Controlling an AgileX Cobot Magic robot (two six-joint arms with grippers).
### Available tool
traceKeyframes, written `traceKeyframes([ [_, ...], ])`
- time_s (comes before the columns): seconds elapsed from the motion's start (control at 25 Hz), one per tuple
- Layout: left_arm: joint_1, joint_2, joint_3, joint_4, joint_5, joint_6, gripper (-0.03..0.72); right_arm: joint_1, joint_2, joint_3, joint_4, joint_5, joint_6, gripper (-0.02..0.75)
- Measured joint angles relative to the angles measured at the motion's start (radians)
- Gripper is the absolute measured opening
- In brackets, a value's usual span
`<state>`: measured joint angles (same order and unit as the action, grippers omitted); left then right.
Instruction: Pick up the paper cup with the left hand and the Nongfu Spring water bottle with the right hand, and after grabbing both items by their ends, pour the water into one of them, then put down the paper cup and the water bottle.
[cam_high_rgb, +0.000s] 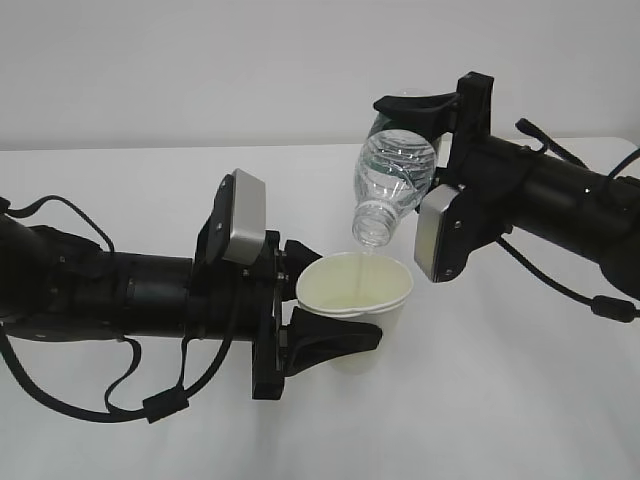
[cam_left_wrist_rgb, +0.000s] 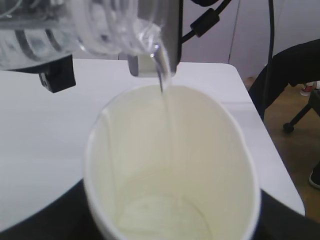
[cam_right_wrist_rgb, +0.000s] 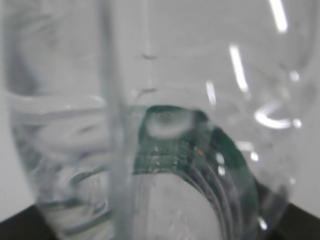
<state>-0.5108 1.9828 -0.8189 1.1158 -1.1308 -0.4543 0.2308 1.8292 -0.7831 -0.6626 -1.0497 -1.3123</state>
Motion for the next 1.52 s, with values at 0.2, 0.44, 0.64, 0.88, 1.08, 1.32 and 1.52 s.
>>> traceKeyframes([
  [0.2,0.000,0.000,0.000,0.000,0.000,0.000,0.429,0.000,0.000,0.000,0.000,-0.002,-0.010,0.483],
  [0.44,0.000,0.000,0.000,0.000,0.000,0.000,0.429,0.000,0.000,0.000,0.000,-0.002,-0.016,0.483],
  [0.64,0.000,0.000,0.000,0.000,0.000,0.000,0.429,0.000,0.000,0.000,0.000,-0.004,-0.016,0.483],
  [0.88,0.000,0.000,0.000,0.000,0.000,0.000,0.431,0.000,0.000,0.000,0.004,-0.004,-0.017,0.483],
  [1.08,0.000,0.000,0.000,0.001,0.000,0.000,0.429,0.000,0.000,0.000,0.006,-0.004,-0.017,0.483],
  [1.32,0.000,0.000,0.000,0.002,0.000,0.000,0.480,0.000,0.000,0.000,0.006,-0.005,-0.017,0.483],
  [1.52,0.000,0.000,0.000,0.002,0.000,0.000,0.431,0.000,0.000,0.000,0.007,-0.007,-0.017,0.483],
])
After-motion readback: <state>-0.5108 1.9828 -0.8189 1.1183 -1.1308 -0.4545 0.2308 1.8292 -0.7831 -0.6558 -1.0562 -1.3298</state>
